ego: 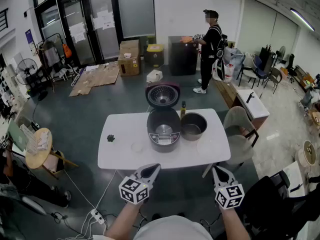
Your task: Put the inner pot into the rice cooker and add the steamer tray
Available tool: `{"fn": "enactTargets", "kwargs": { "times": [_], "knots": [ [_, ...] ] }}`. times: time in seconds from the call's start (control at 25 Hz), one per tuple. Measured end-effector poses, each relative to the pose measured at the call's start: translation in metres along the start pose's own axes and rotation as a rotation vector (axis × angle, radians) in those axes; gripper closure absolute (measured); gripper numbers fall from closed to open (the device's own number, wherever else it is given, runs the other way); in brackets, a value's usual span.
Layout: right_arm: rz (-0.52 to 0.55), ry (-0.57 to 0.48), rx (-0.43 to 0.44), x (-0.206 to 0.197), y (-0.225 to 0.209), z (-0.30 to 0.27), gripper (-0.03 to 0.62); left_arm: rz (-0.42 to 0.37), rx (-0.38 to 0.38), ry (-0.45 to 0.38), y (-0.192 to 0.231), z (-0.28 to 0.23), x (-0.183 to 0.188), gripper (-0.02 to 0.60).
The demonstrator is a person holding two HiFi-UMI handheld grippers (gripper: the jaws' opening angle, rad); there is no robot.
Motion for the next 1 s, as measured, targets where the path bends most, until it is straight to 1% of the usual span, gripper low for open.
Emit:
{"fn": "enactTargets", "kwargs": {
  "times": [0.52,0.8,0.88,1.0],
  "knots": [
    [-0.022,-0.02,0.011,0.0026,-0.005,0.0016,0.583,0.008,-0.003,0.0,-0.0045,-0.0102,-0.001,0.568],
    [-0.037,-0.028,-0.016,-0.0026,-0.0085,0.0036,0.581,0.011,0.018,-0.011,-0.0013,-0.005,-0.0043,0.564],
    [-0.041,-0.03,-0.017,-0.0031,-0.0086,0.0045,0.551,0.022,0.017,-0.007,-0.0017,-0.0052,-0.0066,0.536],
    [-0.043,-0.025,-0.01,-0.0009,-0.0073,0.0059,0.524,0.033,0.014,-0.006,-0.0043,-0.0048,-0.0056,0.527]
  ]
}}
Point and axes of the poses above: the fingertips, and each gripper's own axes: z backward along the fingers, y to its left, x out of its top, the point moved 1 cm from there along z, backward along the fingers, and after that the axes turned 13 degrees about -x, right-handed, at the moved point
